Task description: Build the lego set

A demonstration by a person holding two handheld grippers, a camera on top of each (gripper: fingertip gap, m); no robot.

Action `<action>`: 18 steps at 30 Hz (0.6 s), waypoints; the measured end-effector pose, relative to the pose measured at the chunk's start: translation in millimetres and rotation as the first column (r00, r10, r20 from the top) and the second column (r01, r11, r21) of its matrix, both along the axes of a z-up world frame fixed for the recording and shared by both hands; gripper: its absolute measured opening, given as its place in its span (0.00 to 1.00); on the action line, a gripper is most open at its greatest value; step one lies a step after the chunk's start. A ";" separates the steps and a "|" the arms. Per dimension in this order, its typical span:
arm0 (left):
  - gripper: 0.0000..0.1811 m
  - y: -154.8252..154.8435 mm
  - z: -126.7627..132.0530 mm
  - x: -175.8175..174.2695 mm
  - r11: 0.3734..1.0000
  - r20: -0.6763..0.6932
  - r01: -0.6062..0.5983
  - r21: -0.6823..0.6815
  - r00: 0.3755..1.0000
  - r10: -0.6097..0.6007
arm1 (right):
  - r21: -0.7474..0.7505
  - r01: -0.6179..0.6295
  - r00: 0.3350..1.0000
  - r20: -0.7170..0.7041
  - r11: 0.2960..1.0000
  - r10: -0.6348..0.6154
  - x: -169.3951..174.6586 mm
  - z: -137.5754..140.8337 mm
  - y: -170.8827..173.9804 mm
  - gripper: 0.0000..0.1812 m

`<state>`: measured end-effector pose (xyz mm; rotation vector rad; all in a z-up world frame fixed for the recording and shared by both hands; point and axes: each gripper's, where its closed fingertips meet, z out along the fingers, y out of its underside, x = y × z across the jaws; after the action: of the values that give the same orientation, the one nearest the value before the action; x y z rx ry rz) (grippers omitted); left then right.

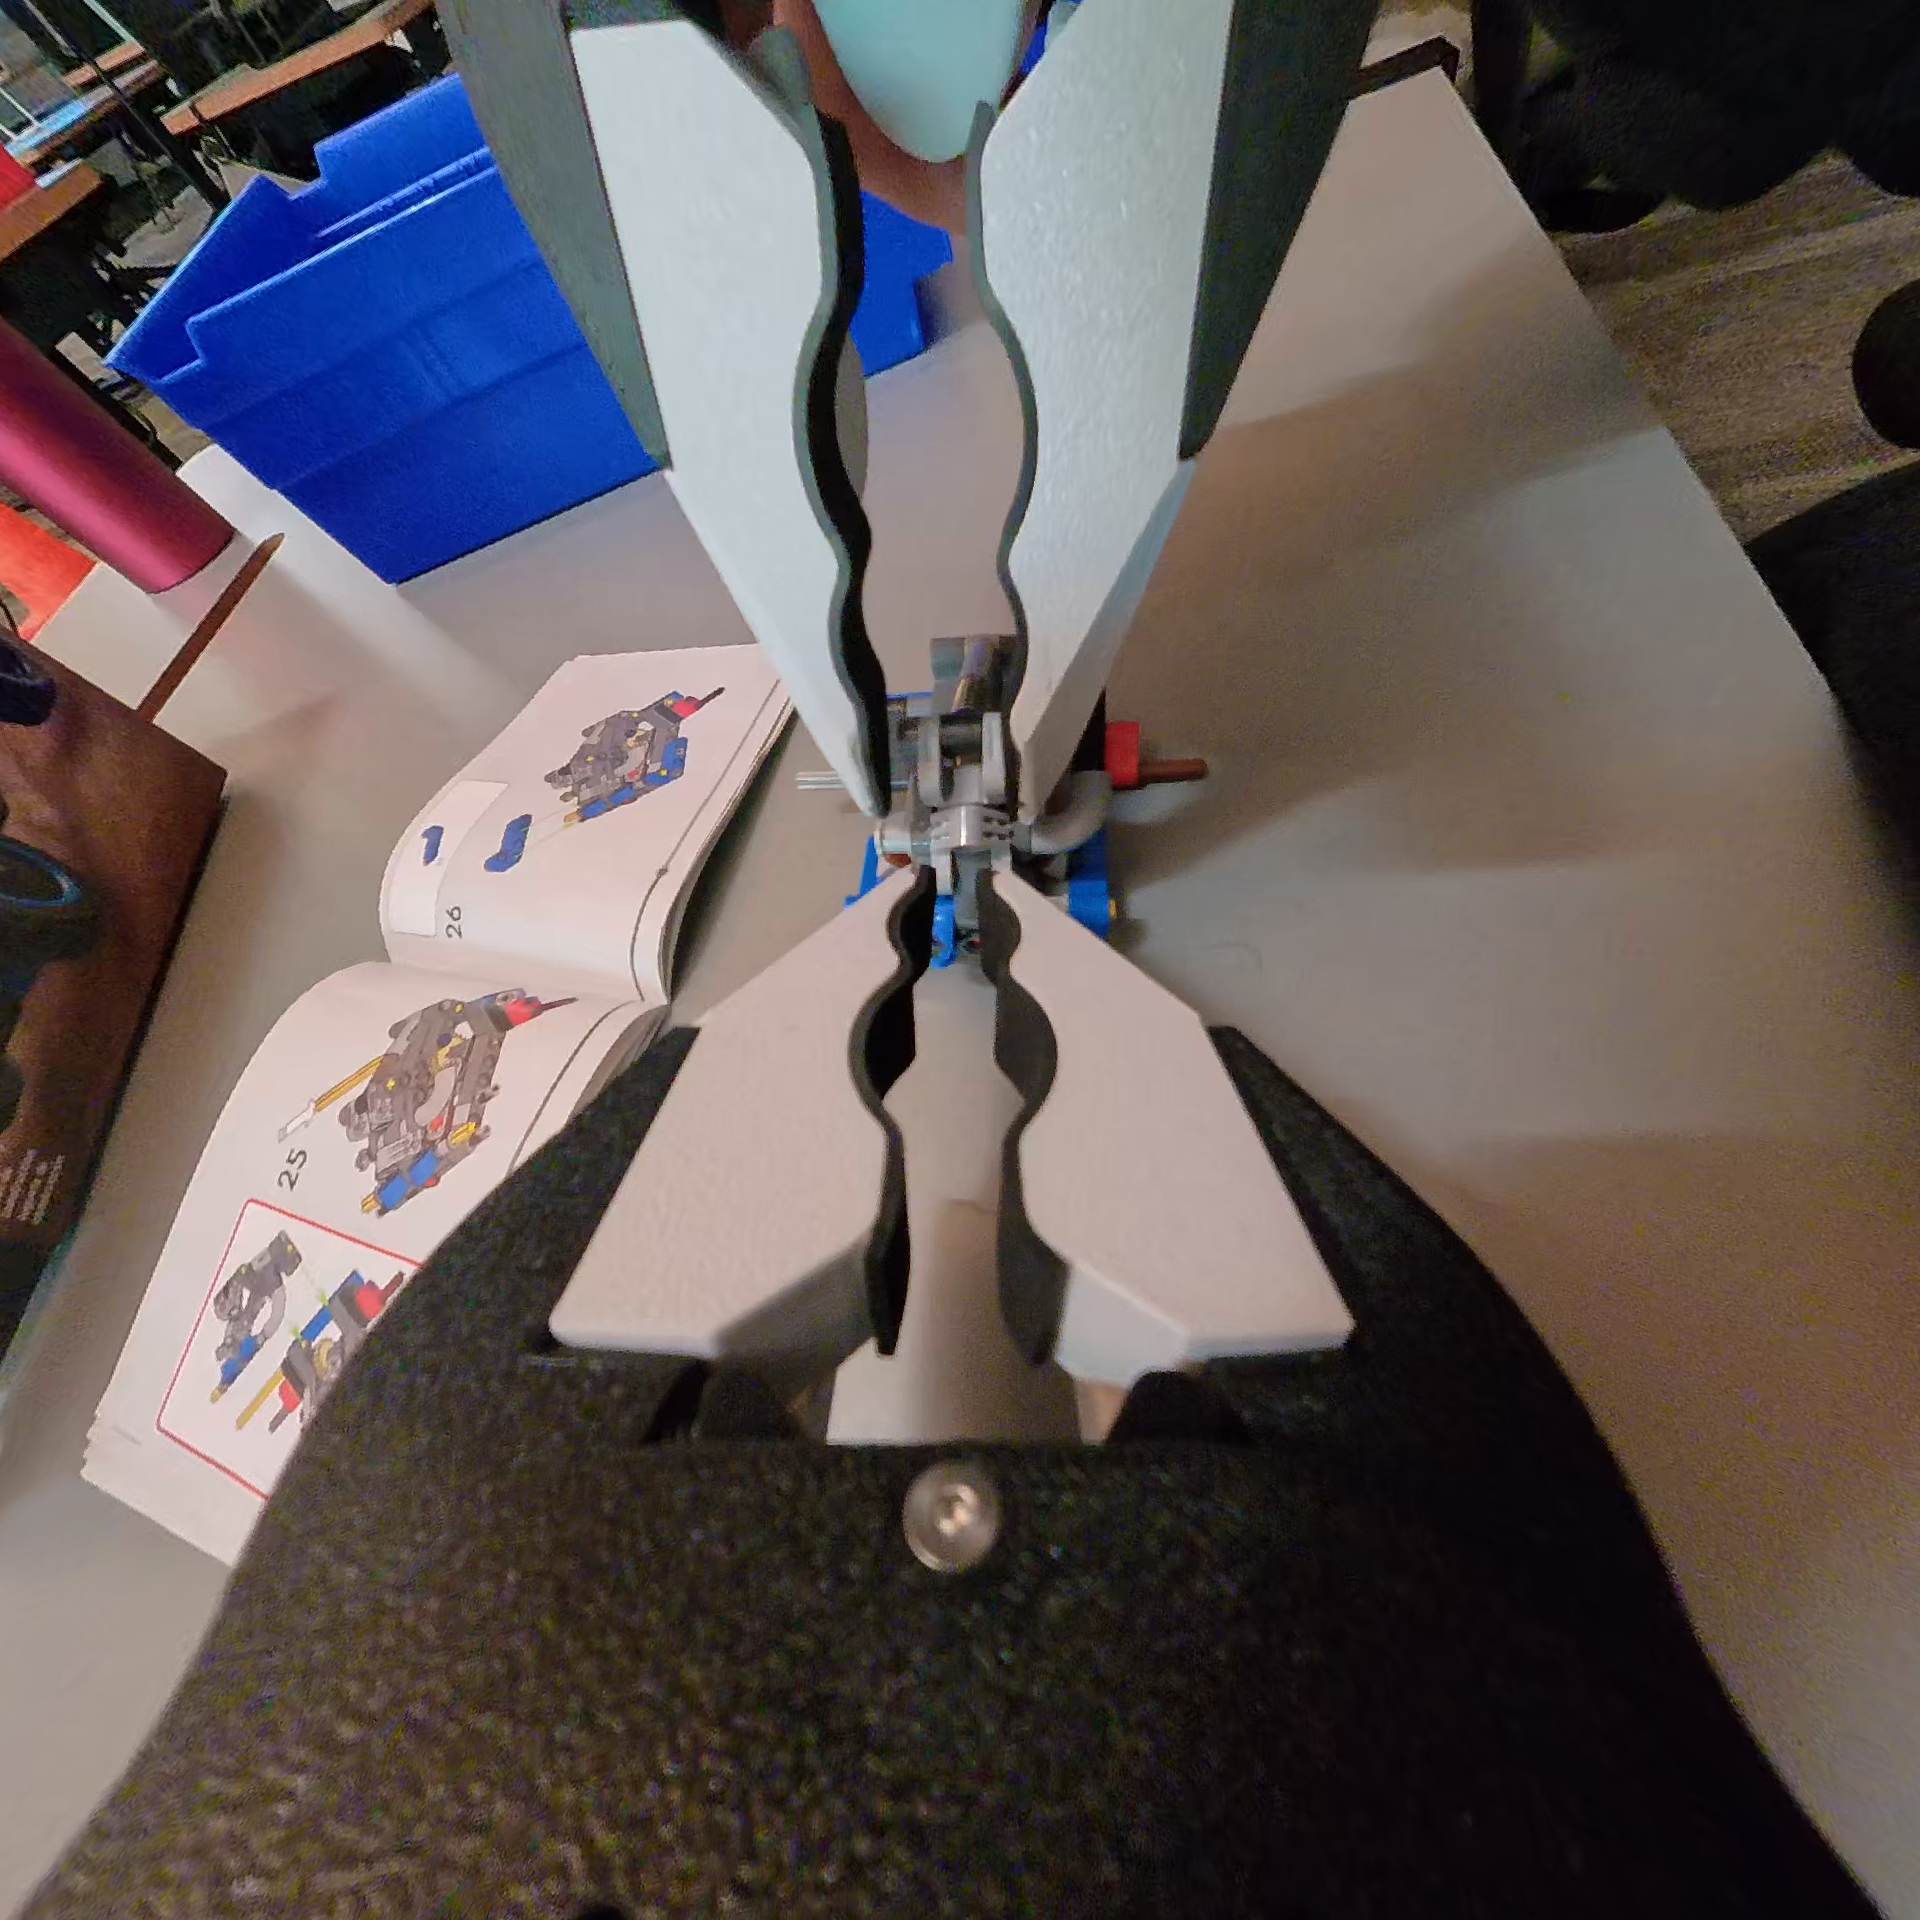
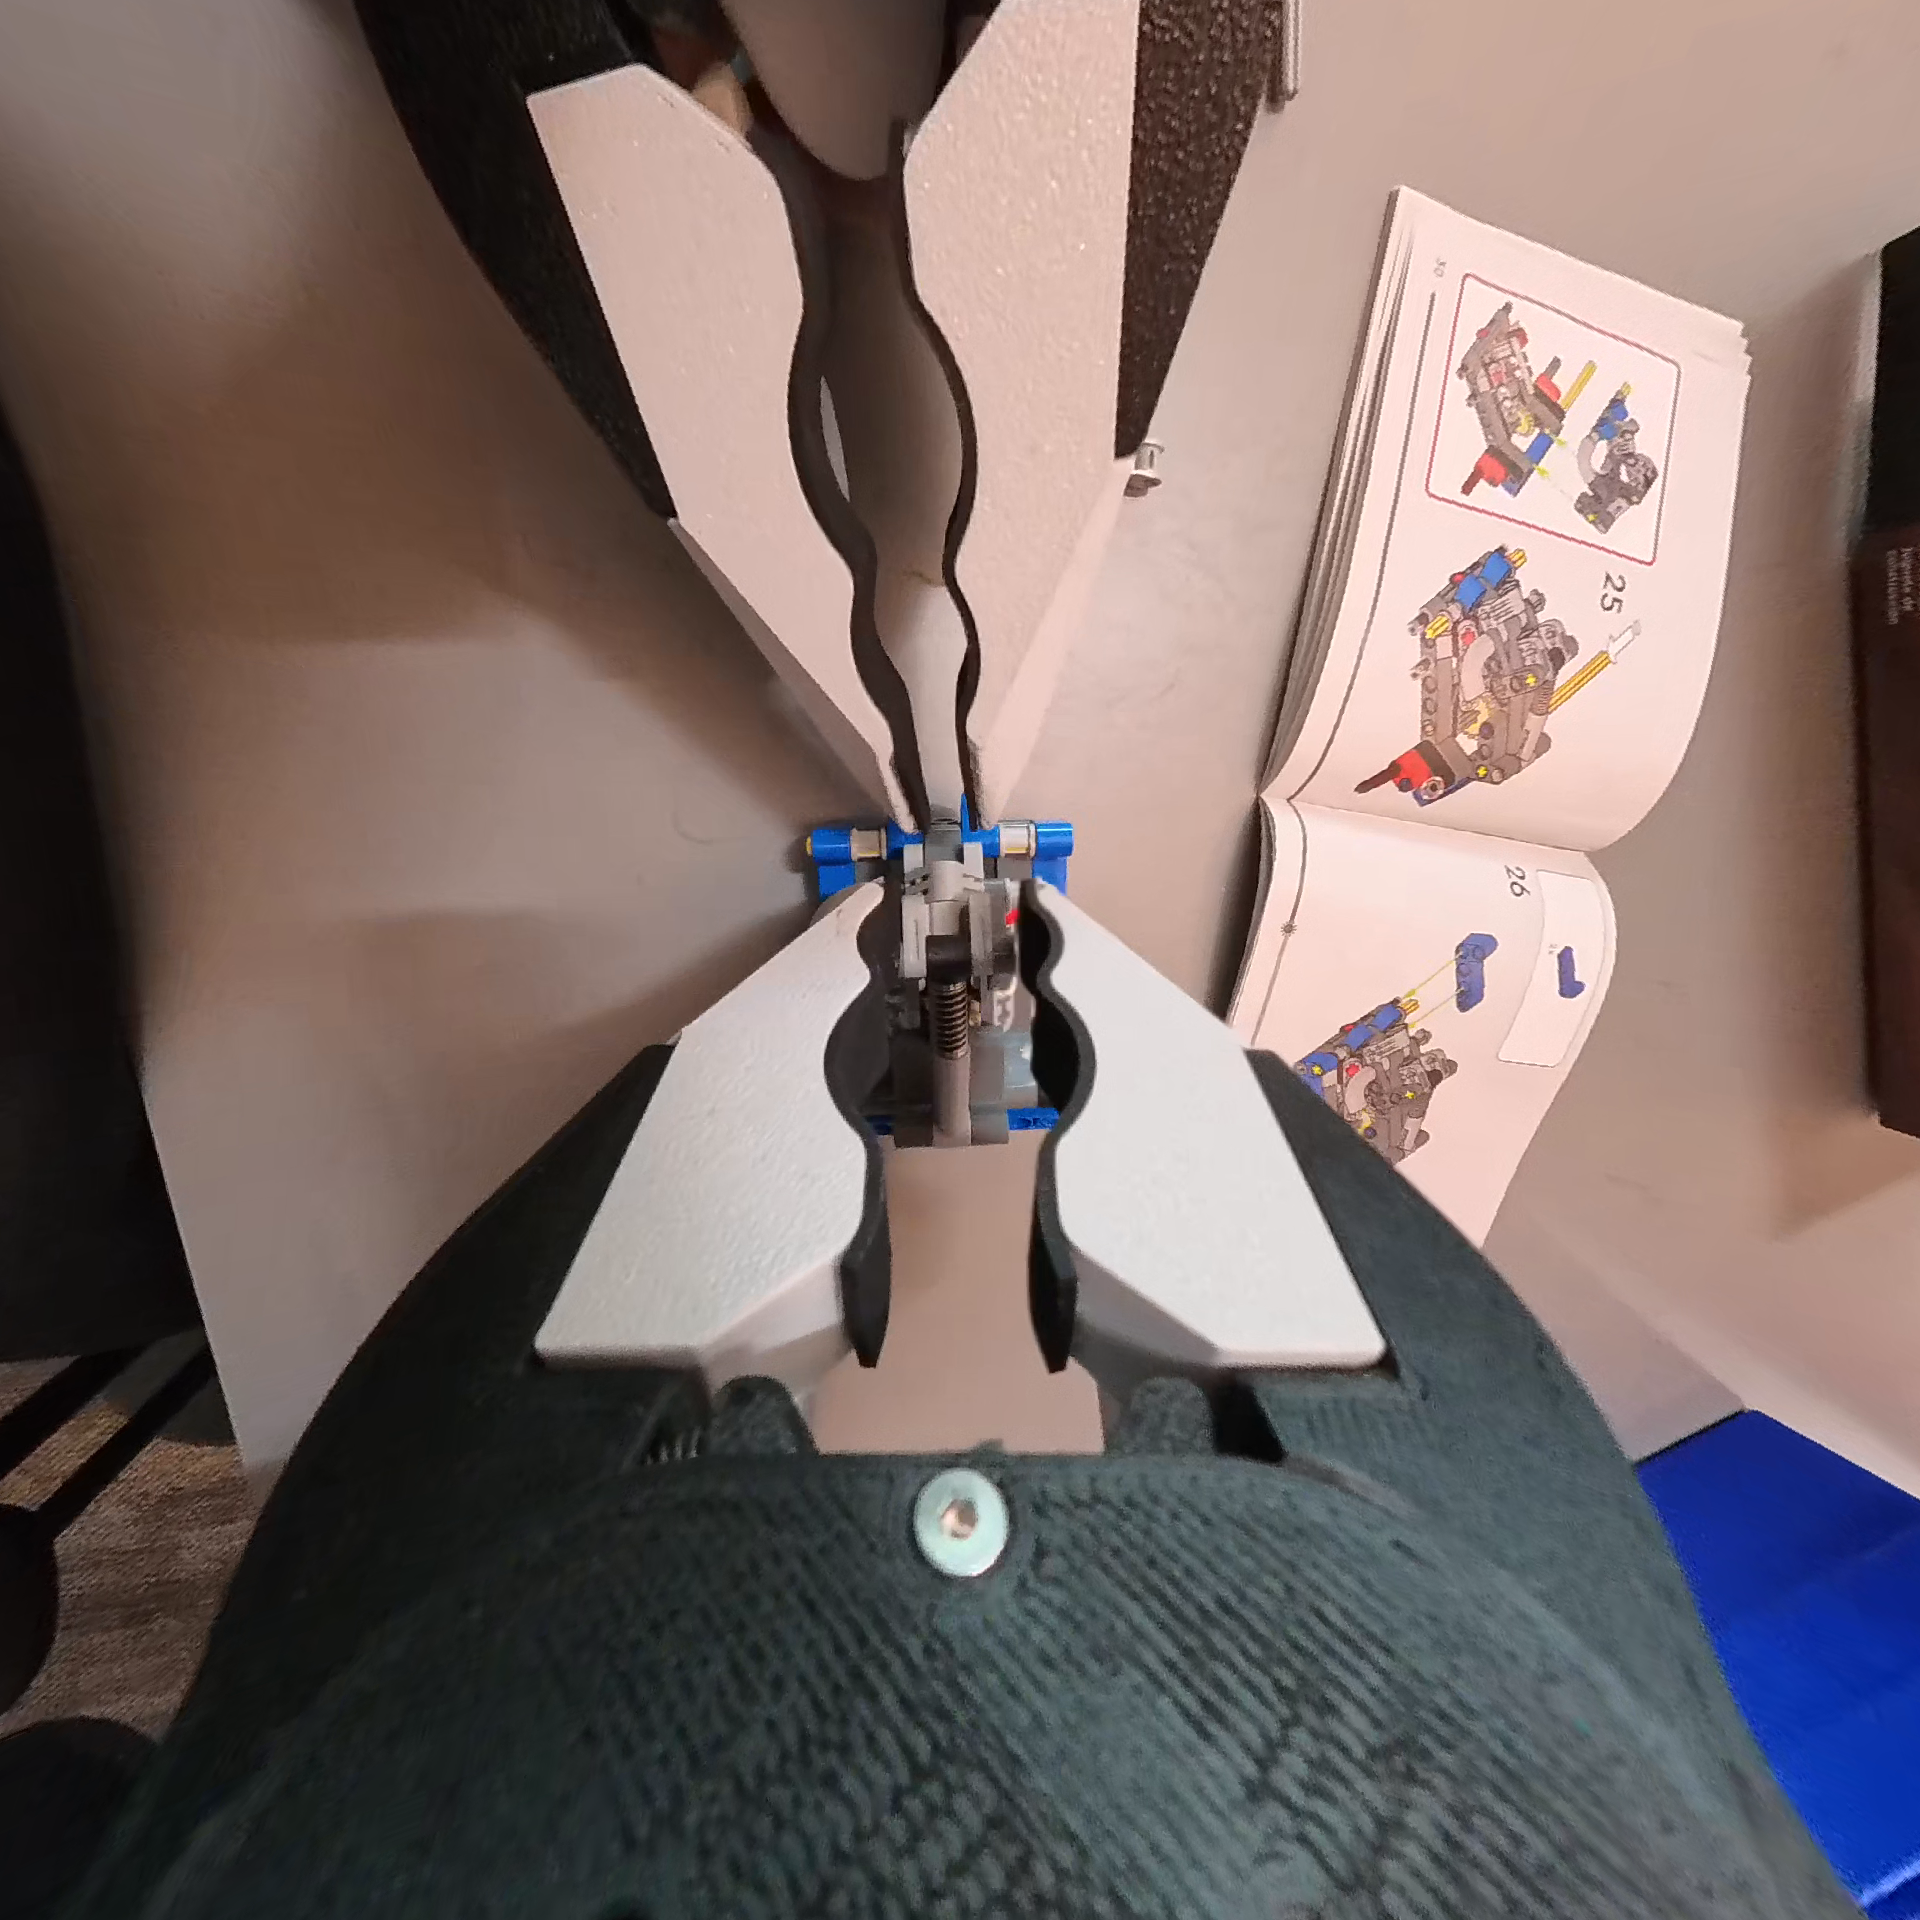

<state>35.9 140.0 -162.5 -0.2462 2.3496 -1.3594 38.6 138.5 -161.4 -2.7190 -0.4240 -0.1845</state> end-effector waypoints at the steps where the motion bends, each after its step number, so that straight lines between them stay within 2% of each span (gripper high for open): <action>1: 0.03 0.0 0.3 -0.1 1.000 0.001 0.000 -0.001 1.000 0.000 | 0.003 -0.002 1.000 0.005 1.000 0.002 0.5 0.6 -0.2 0.12; 10: 0.02 -3.7 8.2 -2.9 0.998 -0.007 0.013 -0.060 1.000 -0.014 | 0.003 -0.069 0.997 0.022 0.998 0.069 -2.0 1.2 -2.5 0.10; 18: 0.02 -5.7 1.2 -1.4 1.000 -0.022 0.008 -0.014 1.000 -0.008 | 0.030 -0.091 0.994 0.060 0.995 0.090 -1.3 1.5 -2.1 0.10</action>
<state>34.6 134.3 -161.4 -0.2575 2.3619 -1.3843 37.3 136.4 -159.9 -2.6615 -0.5553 -0.2451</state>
